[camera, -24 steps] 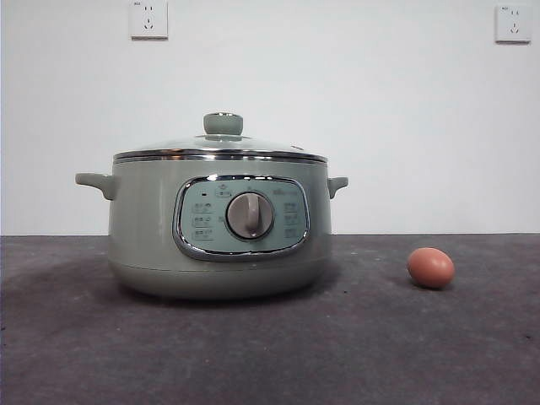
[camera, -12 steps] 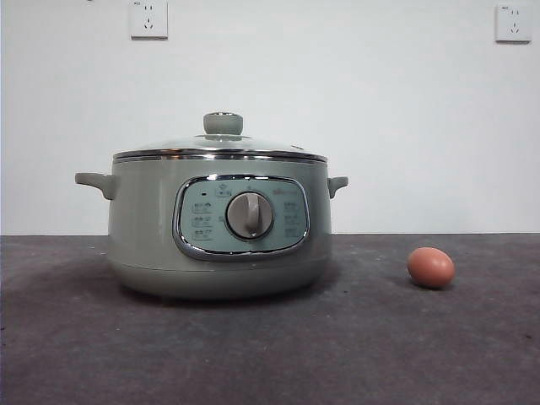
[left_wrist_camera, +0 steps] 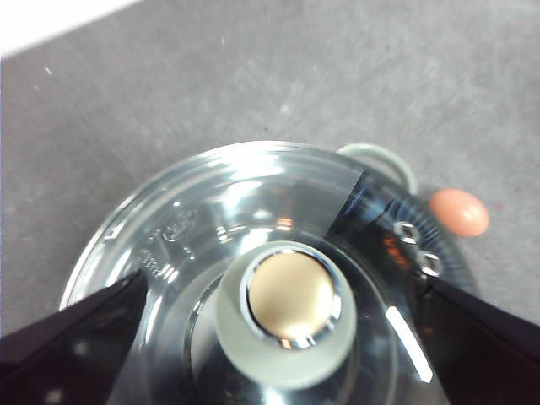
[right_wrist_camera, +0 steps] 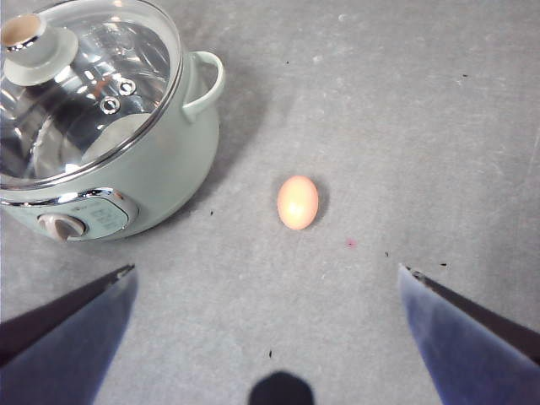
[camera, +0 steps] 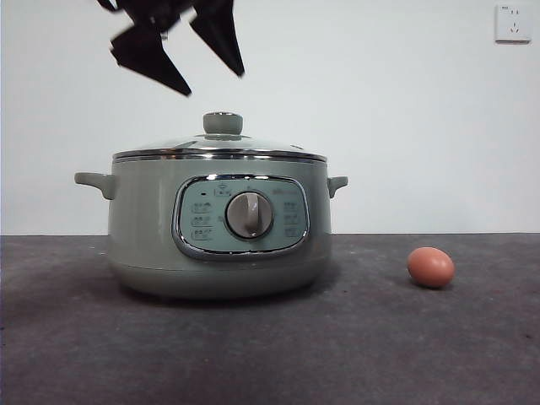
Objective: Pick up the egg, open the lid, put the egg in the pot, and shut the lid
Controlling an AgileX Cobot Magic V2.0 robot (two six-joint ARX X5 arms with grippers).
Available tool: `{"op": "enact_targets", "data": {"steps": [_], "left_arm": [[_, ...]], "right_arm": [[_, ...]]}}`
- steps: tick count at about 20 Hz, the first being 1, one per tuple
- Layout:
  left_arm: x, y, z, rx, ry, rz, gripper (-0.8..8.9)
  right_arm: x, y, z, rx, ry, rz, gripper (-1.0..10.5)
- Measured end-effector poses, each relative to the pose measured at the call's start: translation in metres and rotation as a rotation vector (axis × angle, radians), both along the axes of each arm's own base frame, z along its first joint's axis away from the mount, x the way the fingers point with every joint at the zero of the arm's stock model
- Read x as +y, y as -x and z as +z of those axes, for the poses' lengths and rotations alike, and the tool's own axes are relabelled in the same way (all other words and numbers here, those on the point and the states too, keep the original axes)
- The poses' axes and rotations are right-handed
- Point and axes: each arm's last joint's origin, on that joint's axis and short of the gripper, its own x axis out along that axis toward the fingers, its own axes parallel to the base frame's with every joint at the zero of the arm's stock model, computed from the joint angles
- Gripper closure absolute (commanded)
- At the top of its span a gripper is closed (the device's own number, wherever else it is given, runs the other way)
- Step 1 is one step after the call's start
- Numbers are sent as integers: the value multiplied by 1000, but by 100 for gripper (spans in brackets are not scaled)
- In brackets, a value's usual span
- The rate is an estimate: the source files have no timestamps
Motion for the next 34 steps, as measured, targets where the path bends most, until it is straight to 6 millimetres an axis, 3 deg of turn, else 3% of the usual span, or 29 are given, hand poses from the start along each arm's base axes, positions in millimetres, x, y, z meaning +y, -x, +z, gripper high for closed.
{"op": "enact_targets", "data": {"steps": [13,14,16,19,22,25,30,34], "left_arm": [[-15,-20,-34,61,-42,-2,191],[-17,-20,-34,61,-42,-6,219],[-17,-19,-34,63,-42,-7,364],[-17,-18,-35,81,-50,-7,409],[-16,-17,-36,100,-50,-1,539],[-17,-17,-37,105,-45,-2,561],[-18,-16,-36,107,-42,-5,810],[-18,-16,-36,114,-27,-29,822]], "right_arm": [[1,-9,-3,13,1,0,380],[1,-9,-3,13,1,0,380],[1,-9,-3,13,1,0,380],[1,-9,-3,14,1,0,380],[1,-9,-3,14,1,0,380],[1,-9,-3,14,1,0,380],[1,-9,-3,14,1,0,380],[1,-9,-3,14,1,0,380]]}}
